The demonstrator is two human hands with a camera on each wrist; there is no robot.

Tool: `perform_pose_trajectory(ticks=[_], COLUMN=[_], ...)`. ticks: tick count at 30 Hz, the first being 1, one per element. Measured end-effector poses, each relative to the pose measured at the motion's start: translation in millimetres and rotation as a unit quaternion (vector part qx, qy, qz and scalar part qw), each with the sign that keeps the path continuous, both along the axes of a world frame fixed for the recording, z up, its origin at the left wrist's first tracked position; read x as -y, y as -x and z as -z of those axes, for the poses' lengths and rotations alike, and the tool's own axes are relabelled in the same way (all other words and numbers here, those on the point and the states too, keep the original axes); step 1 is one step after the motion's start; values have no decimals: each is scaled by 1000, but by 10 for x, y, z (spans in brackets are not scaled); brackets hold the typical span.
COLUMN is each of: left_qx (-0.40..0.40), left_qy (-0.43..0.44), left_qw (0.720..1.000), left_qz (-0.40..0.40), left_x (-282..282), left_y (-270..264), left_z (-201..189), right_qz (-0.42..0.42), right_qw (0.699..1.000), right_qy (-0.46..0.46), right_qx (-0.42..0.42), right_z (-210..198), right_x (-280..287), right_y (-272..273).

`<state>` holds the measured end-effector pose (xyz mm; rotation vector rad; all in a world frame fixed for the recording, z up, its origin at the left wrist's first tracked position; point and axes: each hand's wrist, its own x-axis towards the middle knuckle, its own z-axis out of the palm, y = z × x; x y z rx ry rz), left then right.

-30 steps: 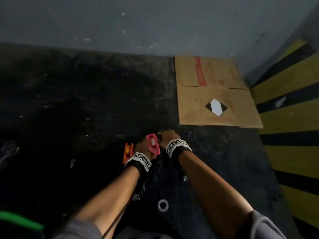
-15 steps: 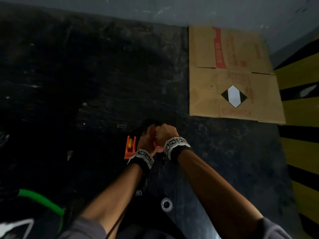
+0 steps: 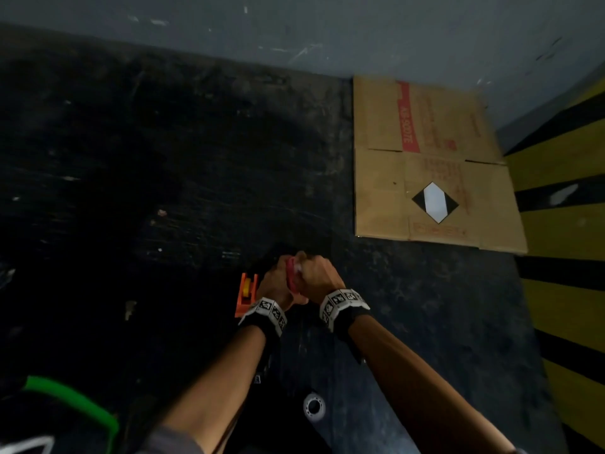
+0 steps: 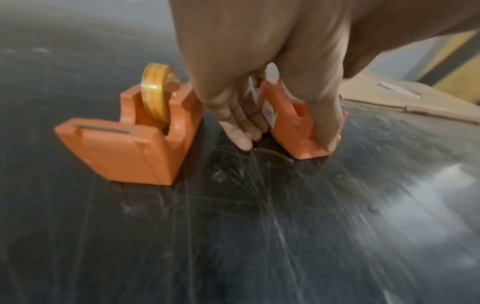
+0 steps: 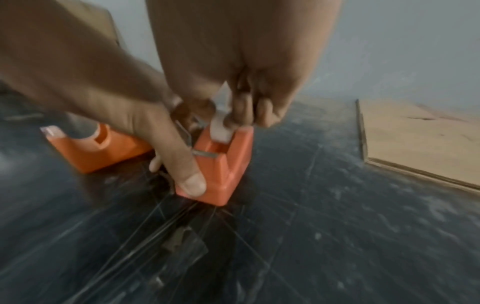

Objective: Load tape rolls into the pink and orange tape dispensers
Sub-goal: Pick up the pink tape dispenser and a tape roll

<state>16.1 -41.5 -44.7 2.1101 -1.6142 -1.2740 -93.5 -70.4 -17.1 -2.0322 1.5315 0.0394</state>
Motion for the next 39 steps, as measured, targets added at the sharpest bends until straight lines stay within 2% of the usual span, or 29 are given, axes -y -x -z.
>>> perform_pose_trajectory(ticks=[2,6,10,12,14,16,18,19,22,27,34,37,39], left_qx=[-24,-19,84,96,25,-145,-338,-403,-494,-552,-536,-490,-452], left_qy=[-9,-12,42,98,159,167,114,92,75,75,102,122,147], left_qw=[1000,1000,996,990,986,974,931,907,863,825,832,858,874], left_qz=[-11,2,-1,-20,-39,-57,-81,-84,-78,-98,-96,-98,-98], left_x=[22,-6,-28,-46,-62,-117,-223,-281,-430,-576,-732,-773,-817], left_y=[-21,-25,-29,-40,-56,-84,-101,-108,-109,-81,-99,-119,-134], left_z=[38,25,-135,-275,-410,-582,-803,-910,-1099,-1168,-1233,-1214,-1201], right_qz=[-4,30,62,81,108,128,147,154,160,170,177,171,183], right_qw=[1000,998,982,970,953,934,914,904,880,865,882,896,893], right_qy=[7,30,122,155,181,200,200,196,187,188,234,242,225], right_qx=[8,44,126,171,219,269,320,347,406,433,370,329,343], right_z=[-49,-194,-369,-490,-640,-782,-939,-1023,-1235,-1323,-1306,-1236,-1179], right_x=[13,-29,-186,-266,-353,-438,-530,-574,-711,-886,-1078,-1130,-1179], right_y=[96,283,392,418,417,407,389,377,342,319,339,372,397])
